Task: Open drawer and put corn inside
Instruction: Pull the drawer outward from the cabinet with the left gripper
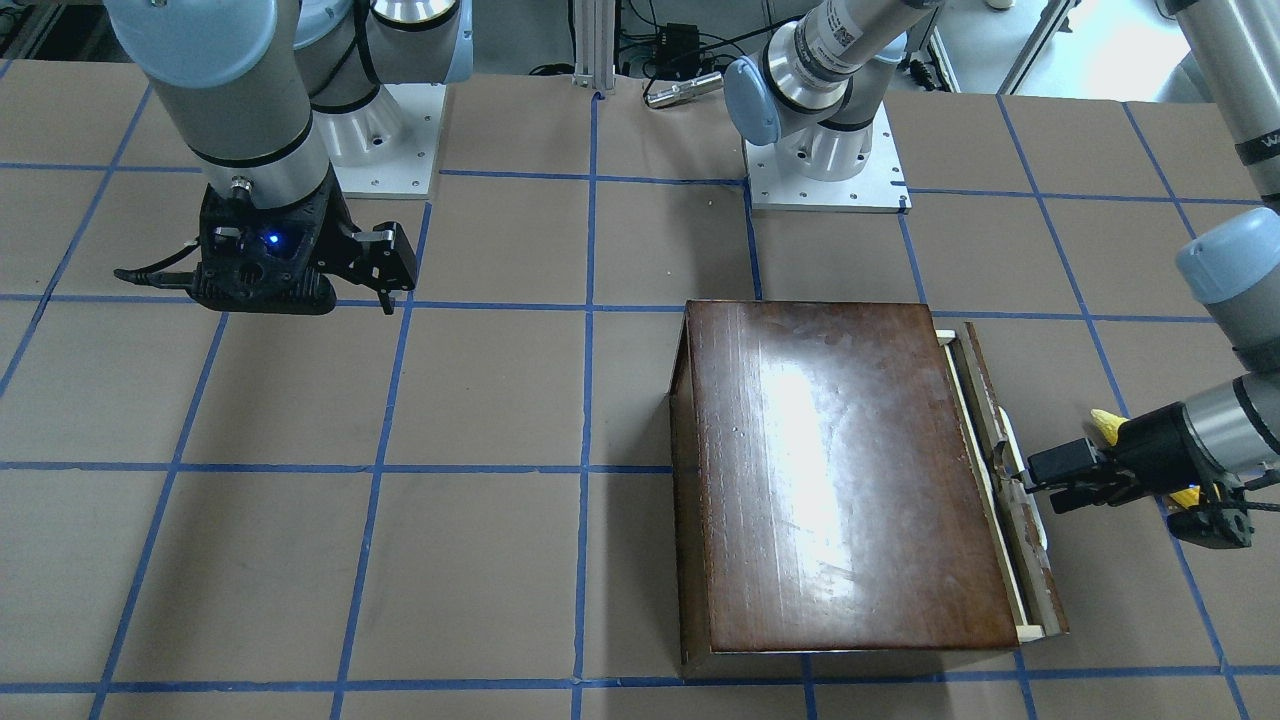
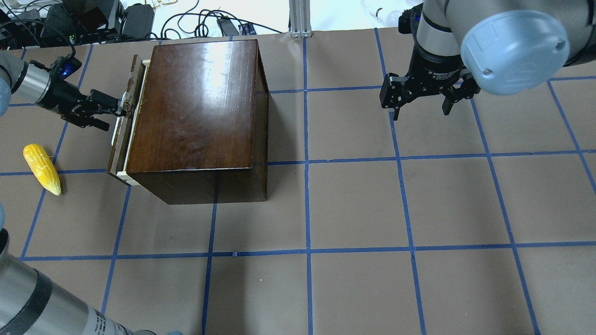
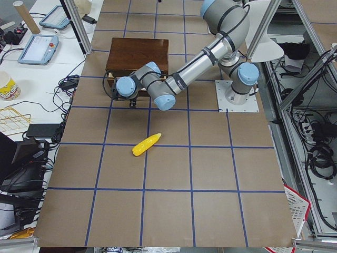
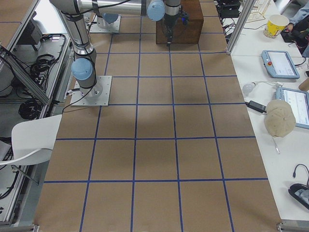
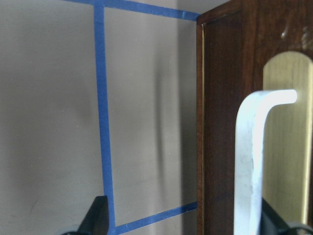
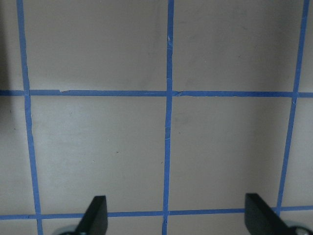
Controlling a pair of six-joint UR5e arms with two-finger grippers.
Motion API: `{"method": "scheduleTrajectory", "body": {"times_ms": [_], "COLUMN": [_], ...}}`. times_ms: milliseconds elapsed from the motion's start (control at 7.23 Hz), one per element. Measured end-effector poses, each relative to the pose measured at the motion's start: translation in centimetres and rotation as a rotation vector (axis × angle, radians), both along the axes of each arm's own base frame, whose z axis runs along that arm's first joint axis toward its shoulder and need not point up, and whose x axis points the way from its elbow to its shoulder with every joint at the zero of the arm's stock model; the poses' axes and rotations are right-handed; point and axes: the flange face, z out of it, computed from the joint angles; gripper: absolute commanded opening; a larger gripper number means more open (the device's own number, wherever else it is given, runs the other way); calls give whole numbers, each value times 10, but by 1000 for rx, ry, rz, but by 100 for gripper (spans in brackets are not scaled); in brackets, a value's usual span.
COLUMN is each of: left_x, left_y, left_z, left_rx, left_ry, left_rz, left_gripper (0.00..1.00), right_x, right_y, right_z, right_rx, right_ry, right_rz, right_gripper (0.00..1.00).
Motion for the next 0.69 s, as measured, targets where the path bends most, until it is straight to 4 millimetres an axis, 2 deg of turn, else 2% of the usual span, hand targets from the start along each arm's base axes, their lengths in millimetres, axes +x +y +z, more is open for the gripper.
{"method": "scheduleTrajectory", "body": {"times_ms": [692], "left_x": [20], "left_y": [5], "left_z": [2], "left_rx": [-6], "left_ry": [-9], "left_rz": [34], "left_gripper": [100], "right_x": [0], "right_y": [0], "right_z": [0], "right_rx": [0], "right_ry": [0], "right_rz": [0], "right_gripper": [100]}}
